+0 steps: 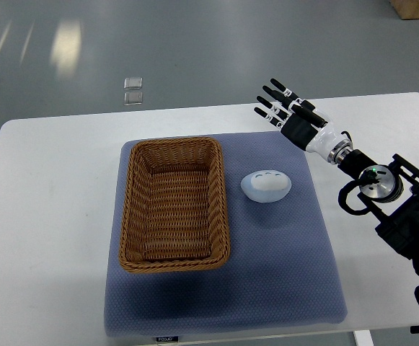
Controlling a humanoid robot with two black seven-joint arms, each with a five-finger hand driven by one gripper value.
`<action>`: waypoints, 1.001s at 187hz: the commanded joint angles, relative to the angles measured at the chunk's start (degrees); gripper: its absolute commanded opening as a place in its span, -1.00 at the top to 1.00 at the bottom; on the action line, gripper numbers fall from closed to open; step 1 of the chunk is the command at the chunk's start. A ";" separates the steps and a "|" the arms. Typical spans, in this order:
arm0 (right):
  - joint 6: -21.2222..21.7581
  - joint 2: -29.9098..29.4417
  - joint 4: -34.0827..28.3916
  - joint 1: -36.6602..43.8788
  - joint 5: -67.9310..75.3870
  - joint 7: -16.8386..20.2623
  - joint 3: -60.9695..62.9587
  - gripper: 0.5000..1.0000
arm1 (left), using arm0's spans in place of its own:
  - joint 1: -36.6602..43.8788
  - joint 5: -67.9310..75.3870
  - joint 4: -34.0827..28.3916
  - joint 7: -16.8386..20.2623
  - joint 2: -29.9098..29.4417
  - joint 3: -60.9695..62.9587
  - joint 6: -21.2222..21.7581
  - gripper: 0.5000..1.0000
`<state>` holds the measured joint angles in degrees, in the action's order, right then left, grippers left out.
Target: Place blue toy in brown basket
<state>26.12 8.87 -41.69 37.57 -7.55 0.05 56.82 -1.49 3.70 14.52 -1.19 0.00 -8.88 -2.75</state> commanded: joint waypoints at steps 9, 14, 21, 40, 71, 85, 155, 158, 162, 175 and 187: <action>0.78 5.90 -5.33 4.62 -13.64 1.80 -5.67 -0.64 | 0.00 0.08 0.16 0.05 0.00 0.01 -0.23 -1.00; 0.87 7.47 -6.82 6.19 -17.93 2.50 -7.95 -0.64 | 0.00 0.08 0.16 0.05 0.00 0.01 -0.41 -1.00; 1.13 9.23 -8.23 8.13 -21.81 3.03 -10.50 -0.64 | 0.00 0.08 0.16 0.05 0.00 0.01 -0.50 -1.00; 2.71 15.12 -12.10 16.31 -29.54 3.38 -21.49 -0.64 | 0.00 0.08 0.16 0.05 0.00 0.01 -0.58 -1.00; 4.03 22.77 -20.35 34.40 -33.67 4.61 -48.11 -0.64 | 0.00 0.08 0.16 0.05 0.00 0.01 -0.67 -1.00; 3.77 23.82 -23.26 39.33 -34.55 5.14 -54.71 -0.64 | 0.00 0.08 0.07 0.05 0.00 -0.08 -0.67 -1.00; -7.04 22.15 -25.90 41.44 -39.74 6.98 -64.12 -0.62 | 0.00 0.08 0.07 0.05 0.00 -0.08 -0.67 -1.00; -7.13 22.15 -25.98 41.27 -39.65 6.98 -64.21 -0.62 | 0.00 0.08 0.07 0.05 0.00 -0.08 -0.67 -1.00; -7.22 22.15 -26.07 41.18 -39.65 6.98 -64.21 -0.62 | 0.00 -0.01 0.07 0.05 0.00 -0.08 -0.67 -1.00; -7.48 22.33 -26.78 40.83 -39.65 6.98 -64.21 -0.62 | 0.00 0.08 0.07 0.05 0.00 -0.08 -0.67 -1.00; -7.57 22.24 -27.48 40.65 -39.65 6.98 -64.21 -0.62 | 0.00 0.08 0.07 0.05 0.00 -0.08 -0.67 -1.00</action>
<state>18.87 31.11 -68.18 78.62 -47.21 7.03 -7.32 -1.50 3.77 14.58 -1.14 0.00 -8.96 -3.42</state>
